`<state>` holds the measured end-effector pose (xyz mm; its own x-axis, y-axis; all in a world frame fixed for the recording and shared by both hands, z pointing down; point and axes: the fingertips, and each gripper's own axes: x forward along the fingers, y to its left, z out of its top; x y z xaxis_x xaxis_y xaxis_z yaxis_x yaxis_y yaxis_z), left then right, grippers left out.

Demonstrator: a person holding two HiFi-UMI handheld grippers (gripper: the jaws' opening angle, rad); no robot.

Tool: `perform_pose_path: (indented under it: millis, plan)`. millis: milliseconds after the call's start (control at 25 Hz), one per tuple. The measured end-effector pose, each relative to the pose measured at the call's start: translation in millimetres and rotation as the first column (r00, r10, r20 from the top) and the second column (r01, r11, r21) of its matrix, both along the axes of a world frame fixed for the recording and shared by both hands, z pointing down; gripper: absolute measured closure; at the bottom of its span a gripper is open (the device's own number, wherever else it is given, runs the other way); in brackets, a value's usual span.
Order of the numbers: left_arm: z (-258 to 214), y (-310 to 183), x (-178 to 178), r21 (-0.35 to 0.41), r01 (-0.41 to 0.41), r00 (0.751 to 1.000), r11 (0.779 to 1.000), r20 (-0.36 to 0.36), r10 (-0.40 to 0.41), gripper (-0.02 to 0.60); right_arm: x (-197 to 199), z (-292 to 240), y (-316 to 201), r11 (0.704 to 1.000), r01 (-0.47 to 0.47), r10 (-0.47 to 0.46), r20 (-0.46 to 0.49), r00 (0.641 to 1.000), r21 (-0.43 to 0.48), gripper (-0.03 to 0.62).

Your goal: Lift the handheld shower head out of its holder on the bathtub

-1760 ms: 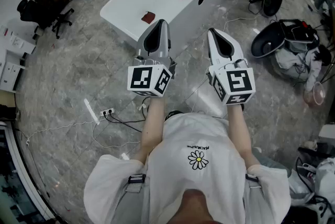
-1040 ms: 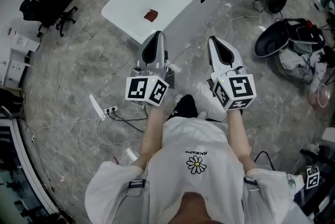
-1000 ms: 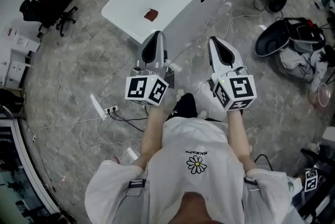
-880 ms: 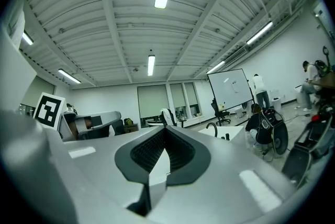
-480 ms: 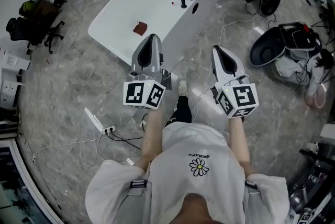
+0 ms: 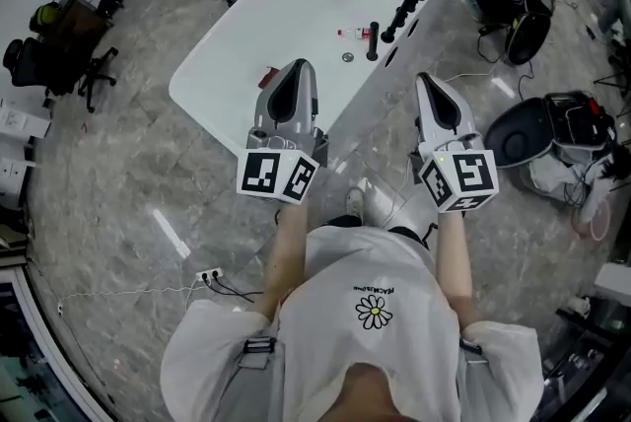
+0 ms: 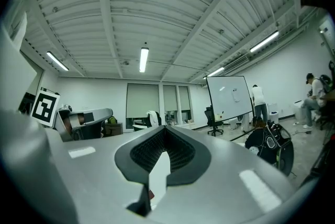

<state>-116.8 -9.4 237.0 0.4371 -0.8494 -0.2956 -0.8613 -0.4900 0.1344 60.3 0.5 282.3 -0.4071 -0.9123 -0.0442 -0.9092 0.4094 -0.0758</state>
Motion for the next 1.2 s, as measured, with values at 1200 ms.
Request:
perform_pose_path:
  millis: [1200]
  plan:
    - [40.8,-267.2,41.1,-0.018,0.019,0.998,1.0,0.056,-0.018,0.581,5.3,34.7,-295.7,0.985,0.157,-0.159,-0.02,0.987,-0.067,0.516]
